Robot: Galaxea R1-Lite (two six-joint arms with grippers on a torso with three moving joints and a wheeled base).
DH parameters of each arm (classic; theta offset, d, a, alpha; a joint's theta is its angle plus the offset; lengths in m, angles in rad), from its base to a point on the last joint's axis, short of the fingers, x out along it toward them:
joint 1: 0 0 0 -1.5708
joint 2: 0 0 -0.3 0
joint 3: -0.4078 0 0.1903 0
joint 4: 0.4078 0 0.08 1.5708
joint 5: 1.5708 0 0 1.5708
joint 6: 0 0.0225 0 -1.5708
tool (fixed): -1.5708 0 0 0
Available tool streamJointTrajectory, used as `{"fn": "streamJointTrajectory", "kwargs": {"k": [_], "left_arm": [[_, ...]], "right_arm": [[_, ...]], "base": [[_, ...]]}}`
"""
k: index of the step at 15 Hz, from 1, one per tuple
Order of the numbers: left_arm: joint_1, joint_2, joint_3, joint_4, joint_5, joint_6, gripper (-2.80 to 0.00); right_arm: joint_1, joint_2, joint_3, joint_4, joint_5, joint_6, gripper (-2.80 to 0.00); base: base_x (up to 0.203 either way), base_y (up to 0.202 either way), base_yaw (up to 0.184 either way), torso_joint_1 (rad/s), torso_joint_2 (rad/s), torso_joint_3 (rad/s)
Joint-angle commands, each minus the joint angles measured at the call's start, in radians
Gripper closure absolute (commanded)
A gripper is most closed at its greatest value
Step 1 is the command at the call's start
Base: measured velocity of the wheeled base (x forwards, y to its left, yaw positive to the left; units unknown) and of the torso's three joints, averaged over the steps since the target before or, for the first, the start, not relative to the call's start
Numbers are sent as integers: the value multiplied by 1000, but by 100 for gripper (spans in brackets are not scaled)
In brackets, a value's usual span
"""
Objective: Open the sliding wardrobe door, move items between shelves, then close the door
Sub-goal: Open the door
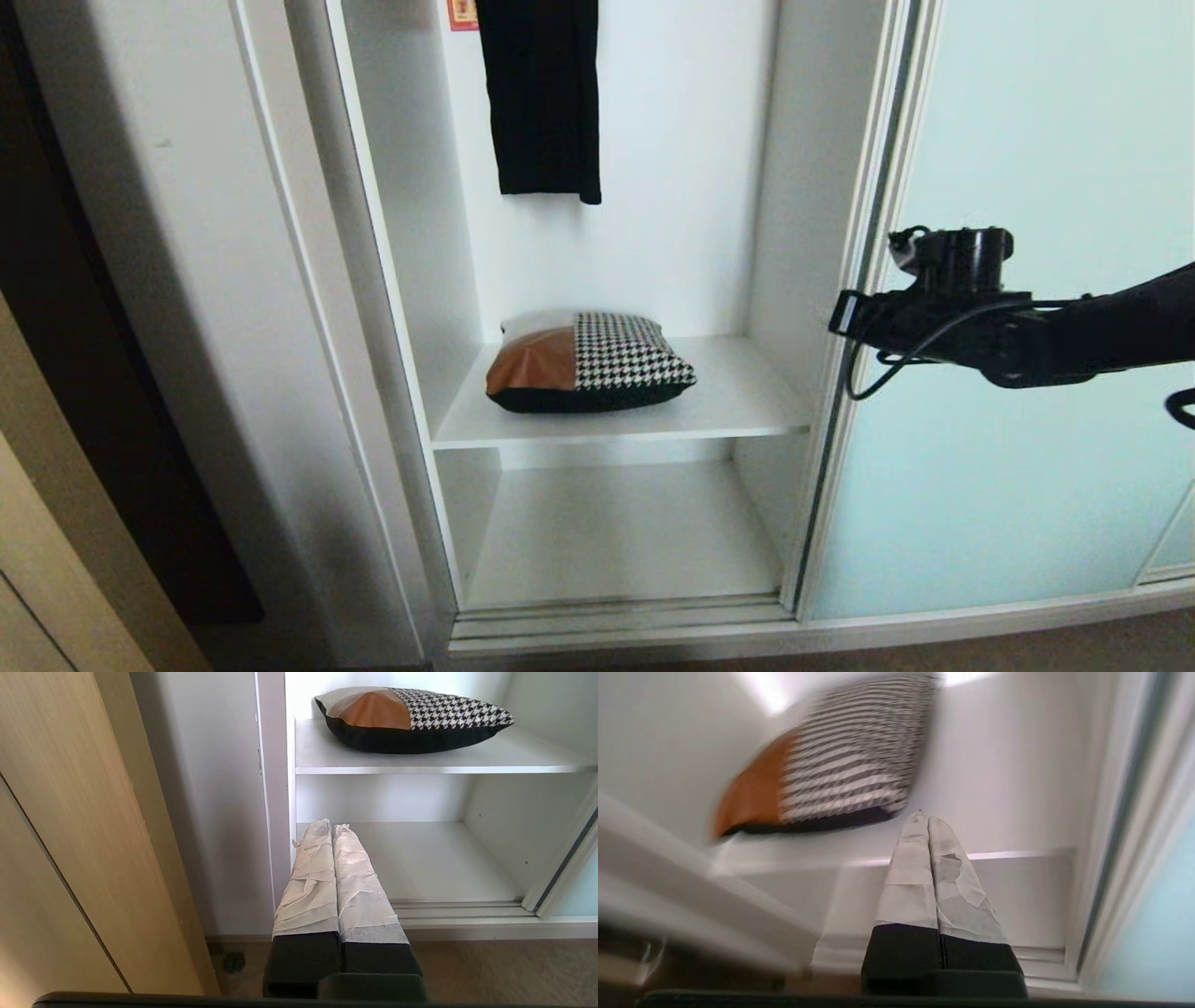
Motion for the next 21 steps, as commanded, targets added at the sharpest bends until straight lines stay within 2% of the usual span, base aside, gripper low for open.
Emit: {"fn": "streamJointTrajectory", "kwargs": {"k": [1, 4, 7, 10, 13, 16, 19, 21], "left_arm": [[0, 0, 0, -1, 0, 0, 0], [0, 0, 0, -1, 0, 0, 0], [0, 0, 0, -1, 0, 0, 0], [1, 0, 0, -1, 0, 0, 0], [0, 0, 0, -1, 0, 0, 0], [0, 0, 1, -1, 0, 0, 0], [0, 0, 0, -1, 0, 0, 0], [0, 0, 2, -1, 0, 0, 0]], "right_arm": [[-2, -225, 180, -30, 74, -84, 0], [6, -418, 391, -75, 110, -200, 0], [31, -666, 579, -80, 105, -227, 0], [39, -938, 748, -41, 59, -238, 0], [42, -1248, 904, 83, 36, -306, 0], [42, -1559, 1032, 279, 14, -362, 0], [34, -1804, 1164, 435, -93, -388, 0], [31, -1854, 1313, 415, -209, -387, 0]], "base": [[0, 0, 0, 0, 0, 0], [0, 0, 0, 0, 0, 0], [0, 0, 0, 0, 0, 0], [0, 0, 0, 0, 0, 0], [0, 0, 0, 0, 0, 0], [0, 0, 0, 0, 0, 0], [0, 0, 0, 0, 0, 0], [0, 0, 0, 0, 0, 0]]}}
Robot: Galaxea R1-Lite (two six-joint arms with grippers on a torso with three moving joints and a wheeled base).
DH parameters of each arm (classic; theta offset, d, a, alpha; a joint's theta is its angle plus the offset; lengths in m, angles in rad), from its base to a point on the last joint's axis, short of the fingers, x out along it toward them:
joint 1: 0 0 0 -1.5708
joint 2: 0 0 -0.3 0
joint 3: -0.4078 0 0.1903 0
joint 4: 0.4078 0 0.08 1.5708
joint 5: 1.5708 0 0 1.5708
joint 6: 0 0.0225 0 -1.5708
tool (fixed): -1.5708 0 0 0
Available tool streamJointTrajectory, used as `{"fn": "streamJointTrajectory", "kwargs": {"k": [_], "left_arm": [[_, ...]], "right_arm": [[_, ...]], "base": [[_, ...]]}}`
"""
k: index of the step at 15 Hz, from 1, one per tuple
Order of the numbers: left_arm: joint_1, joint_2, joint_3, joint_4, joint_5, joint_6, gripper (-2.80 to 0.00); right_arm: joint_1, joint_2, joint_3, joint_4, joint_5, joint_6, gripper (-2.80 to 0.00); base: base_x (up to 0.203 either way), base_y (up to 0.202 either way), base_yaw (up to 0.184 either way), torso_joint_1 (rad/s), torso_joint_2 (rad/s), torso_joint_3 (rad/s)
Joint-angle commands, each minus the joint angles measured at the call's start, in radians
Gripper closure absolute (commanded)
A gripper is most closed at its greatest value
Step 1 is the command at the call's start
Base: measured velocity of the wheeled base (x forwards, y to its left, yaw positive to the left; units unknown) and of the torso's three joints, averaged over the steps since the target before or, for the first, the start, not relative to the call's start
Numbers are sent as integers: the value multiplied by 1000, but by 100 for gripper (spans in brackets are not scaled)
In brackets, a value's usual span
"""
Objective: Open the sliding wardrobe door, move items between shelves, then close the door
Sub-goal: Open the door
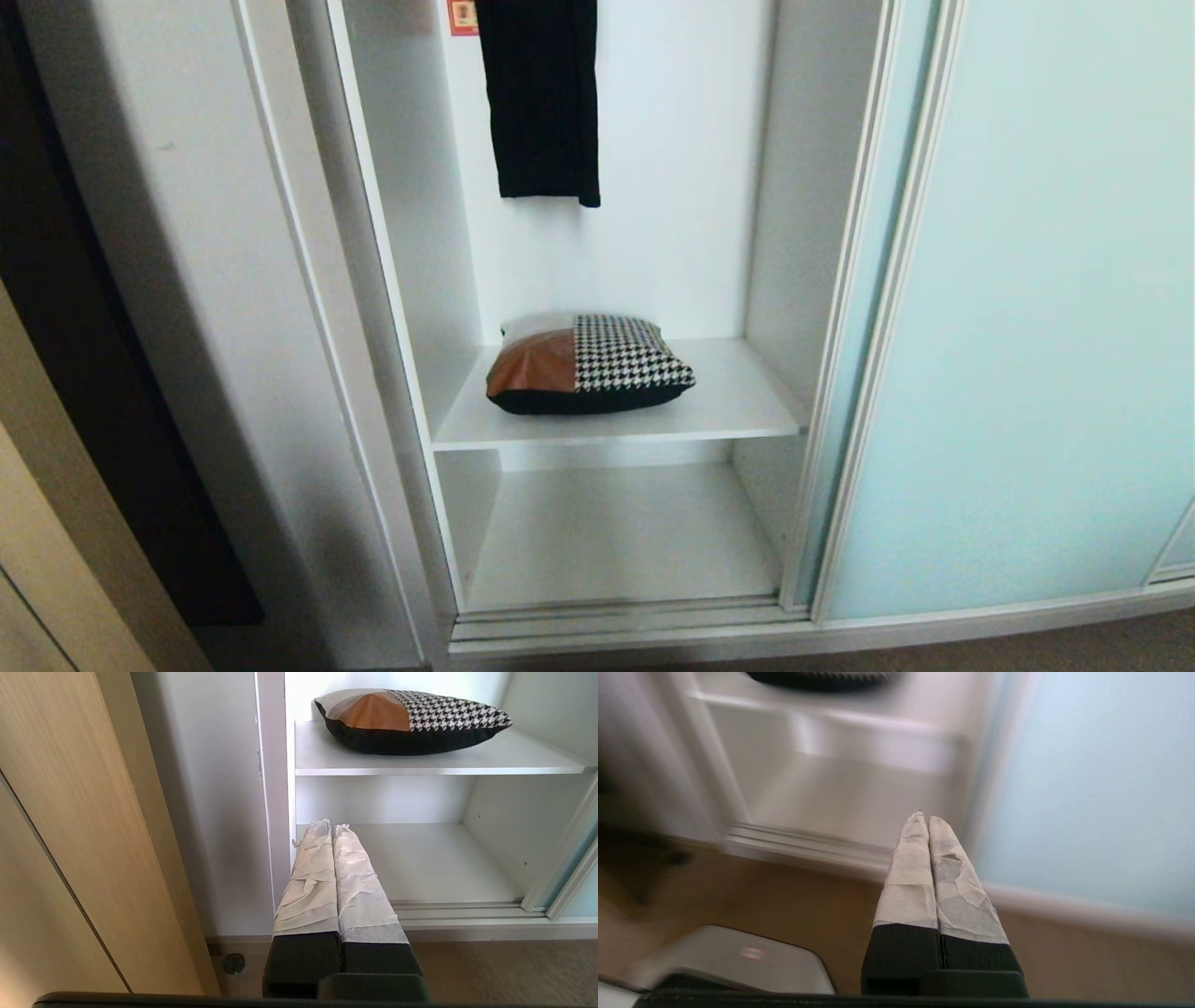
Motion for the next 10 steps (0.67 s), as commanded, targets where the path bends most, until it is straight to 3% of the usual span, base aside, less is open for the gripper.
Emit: {"fn": "streamJointTrajectory", "kwargs": {"k": [1, 3, 5, 8, 10], "left_arm": [[0, 0, 0, 0, 0, 0, 0], [0, 0, 0, 0, 0, 0, 0], [0, 0, 0, 0, 0, 0, 0], [0, 0, 0, 0, 0, 0, 0], [0, 0, 0, 0, 0, 0, 0]], "right_arm": [[-3, -121, 184, -93, -115, 1, 0], [-41, -127, 286, -190, -154, 1, 0], [-119, -181, 281, -168, -111, 3, 0], [-112, -351, 263, -36, -66, -19, 0], [-109, -400, 272, -52, -55, -28, 0]], "base": [[0, 0, 0, 0, 0, 0], [0, 0, 0, 0, 0, 0], [0, 0, 0, 0, 0, 0], [0, 0, 0, 0, 0, 0], [0, 0, 0, 0, 0, 0]]}}
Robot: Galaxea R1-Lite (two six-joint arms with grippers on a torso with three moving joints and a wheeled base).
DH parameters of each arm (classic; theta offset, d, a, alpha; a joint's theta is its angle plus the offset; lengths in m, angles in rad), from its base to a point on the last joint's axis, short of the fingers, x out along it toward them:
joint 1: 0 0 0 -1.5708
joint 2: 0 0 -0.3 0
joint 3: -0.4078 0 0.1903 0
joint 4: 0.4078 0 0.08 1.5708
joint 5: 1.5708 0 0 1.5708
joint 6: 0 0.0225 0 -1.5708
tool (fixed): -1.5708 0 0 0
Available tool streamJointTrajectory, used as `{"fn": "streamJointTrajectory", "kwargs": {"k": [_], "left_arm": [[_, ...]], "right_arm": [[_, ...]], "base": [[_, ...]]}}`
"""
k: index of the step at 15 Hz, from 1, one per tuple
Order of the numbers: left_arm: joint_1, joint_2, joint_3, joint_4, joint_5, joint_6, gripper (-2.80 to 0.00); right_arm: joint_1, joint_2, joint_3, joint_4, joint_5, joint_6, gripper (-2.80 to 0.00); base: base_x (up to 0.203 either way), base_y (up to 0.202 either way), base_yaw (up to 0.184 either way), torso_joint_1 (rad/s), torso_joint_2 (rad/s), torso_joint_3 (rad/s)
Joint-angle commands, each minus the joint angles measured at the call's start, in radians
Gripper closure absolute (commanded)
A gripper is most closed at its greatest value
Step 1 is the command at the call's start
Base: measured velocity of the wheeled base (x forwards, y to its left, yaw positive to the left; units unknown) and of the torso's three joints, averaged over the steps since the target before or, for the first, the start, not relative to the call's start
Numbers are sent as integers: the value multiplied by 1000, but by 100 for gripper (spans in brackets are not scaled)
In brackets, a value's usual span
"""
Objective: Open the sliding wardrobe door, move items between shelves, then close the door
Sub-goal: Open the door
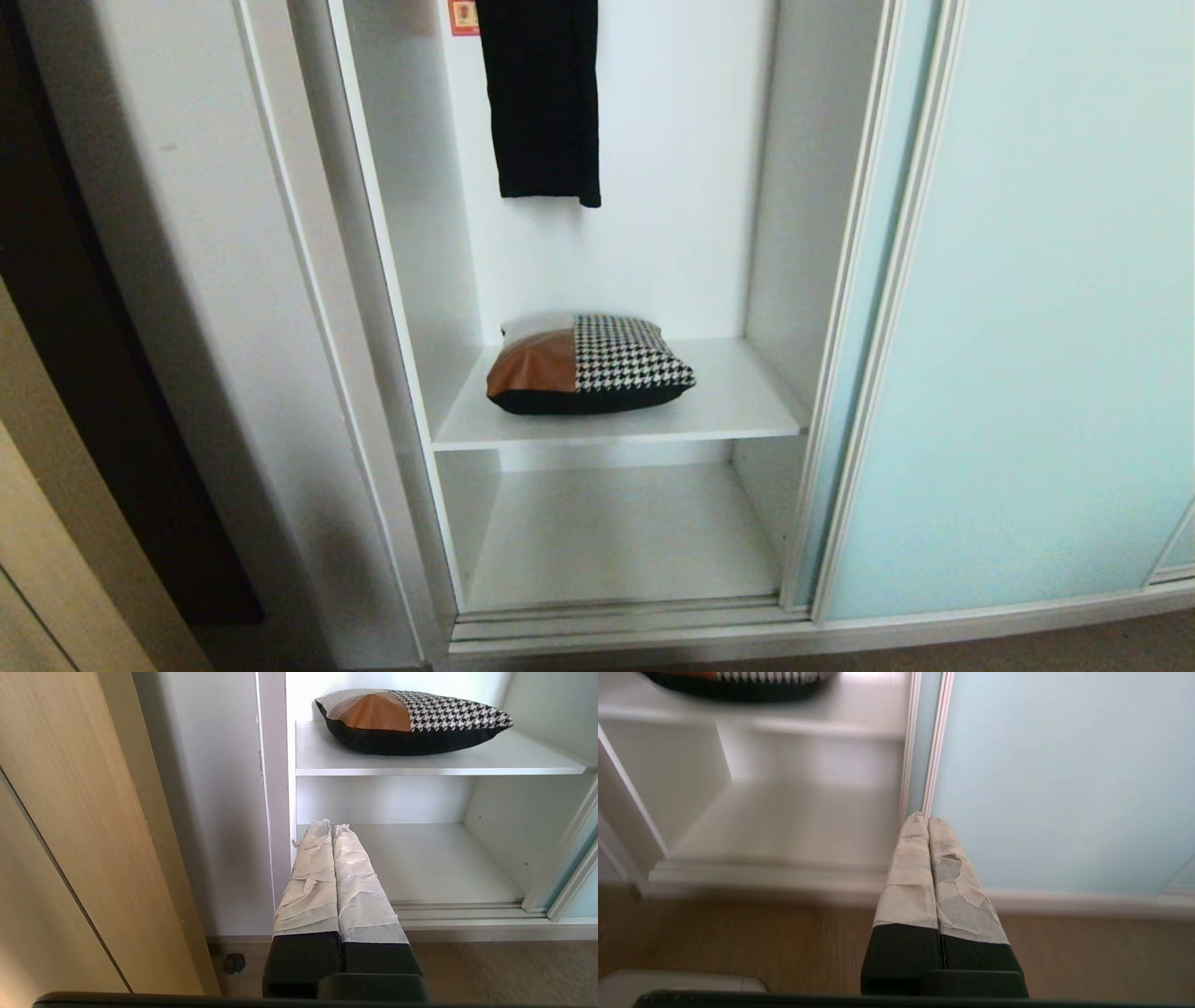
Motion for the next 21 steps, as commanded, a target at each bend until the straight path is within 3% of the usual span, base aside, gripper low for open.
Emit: {"fn": "streamJointTrajectory", "kwargs": {"k": [1, 7, 10, 21], "left_arm": [[0, 0, 0, 0, 0, 0, 0], [0, 0, 1, 0, 0, 0, 0], [0, 0, 0, 0, 0, 0, 0], [0, 0, 2, 3, 0, 9, 0]], "right_arm": [[2, -72, 15, -32, 2, 7, 0], [2, -74, 14, -31, 8, -13, 0], [2, -74, 14, -36, 4, 25, 0], [2, -74, 14, -36, 2, 27, 0]], "base": [[0, 0, 0, 0, 0, 0], [0, 0, 0, 0, 0, 0], [0, 0, 0, 0, 0, 0], [0, 0, 0, 0, 0, 0]]}}
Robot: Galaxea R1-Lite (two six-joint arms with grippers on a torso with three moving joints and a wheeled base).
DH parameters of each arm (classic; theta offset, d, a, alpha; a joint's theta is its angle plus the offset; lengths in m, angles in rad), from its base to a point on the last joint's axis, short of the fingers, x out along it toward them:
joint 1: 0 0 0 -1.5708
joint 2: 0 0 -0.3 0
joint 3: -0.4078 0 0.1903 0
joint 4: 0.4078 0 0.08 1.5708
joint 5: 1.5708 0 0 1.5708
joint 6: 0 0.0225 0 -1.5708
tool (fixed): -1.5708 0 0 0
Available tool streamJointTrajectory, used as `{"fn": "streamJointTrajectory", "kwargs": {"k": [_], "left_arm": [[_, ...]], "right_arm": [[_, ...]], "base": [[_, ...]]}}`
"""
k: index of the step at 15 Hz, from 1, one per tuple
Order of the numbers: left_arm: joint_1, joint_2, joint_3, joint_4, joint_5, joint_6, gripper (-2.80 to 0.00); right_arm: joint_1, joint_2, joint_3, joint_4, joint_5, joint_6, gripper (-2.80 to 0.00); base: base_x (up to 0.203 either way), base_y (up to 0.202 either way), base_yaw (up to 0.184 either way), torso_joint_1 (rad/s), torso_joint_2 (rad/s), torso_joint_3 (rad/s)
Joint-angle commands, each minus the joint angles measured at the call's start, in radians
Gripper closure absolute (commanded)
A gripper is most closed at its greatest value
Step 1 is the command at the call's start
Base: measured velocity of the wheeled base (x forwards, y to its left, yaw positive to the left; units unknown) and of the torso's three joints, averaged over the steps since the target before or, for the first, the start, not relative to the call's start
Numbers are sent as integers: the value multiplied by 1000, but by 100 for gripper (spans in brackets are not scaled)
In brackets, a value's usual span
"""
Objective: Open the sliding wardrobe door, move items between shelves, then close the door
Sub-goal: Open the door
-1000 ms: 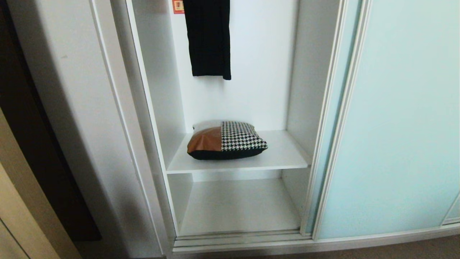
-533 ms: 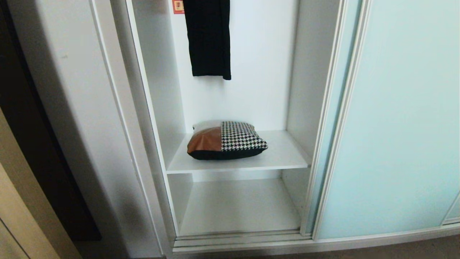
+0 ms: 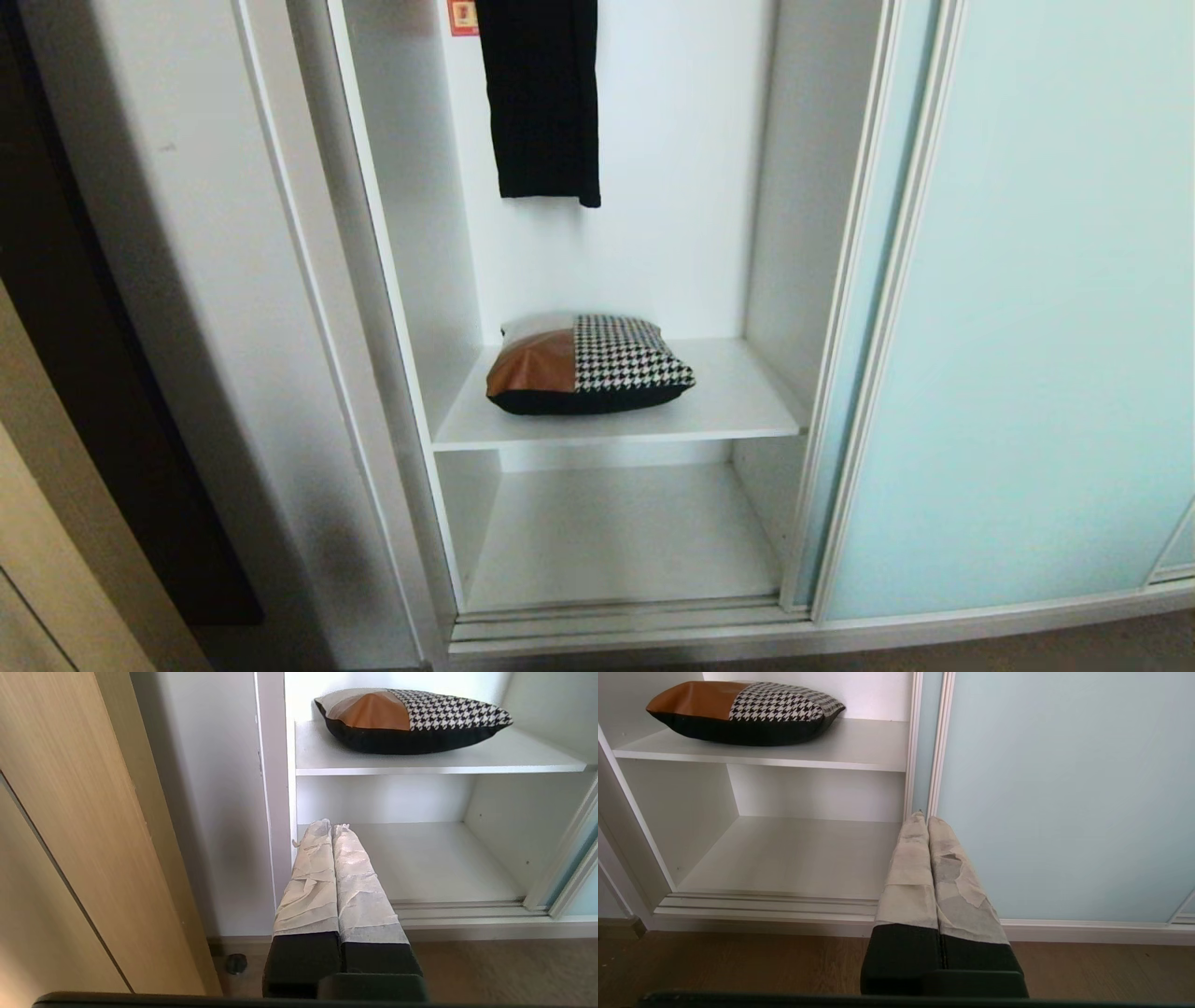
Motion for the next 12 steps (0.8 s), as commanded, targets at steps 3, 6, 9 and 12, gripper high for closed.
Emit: {"fn": "streamJointTrajectory", "kwargs": {"k": [3, 6, 9, 12], "left_arm": [[0, 0, 0, 2, 0, -9, 0], [0, 0, 0, 2, 0, -9, 0], [0, 0, 0, 2, 0, -9, 0], [0, 0, 0, 0, 0, -9, 0]], "right_arm": [[0, 1, 0, -1, 1, 0, 0], [0, 1, 0, -1, 1, 0, 0], [0, 1, 0, -1, 1, 0, 0], [0, 1, 0, -1, 1, 0, 0]], "base": [[0, 0, 0, 0, 0, 0], [0, 0, 0, 0, 0, 0], [0, 0, 0, 0, 0, 0], [32, 0, 0, -1, -1, 1]]}}
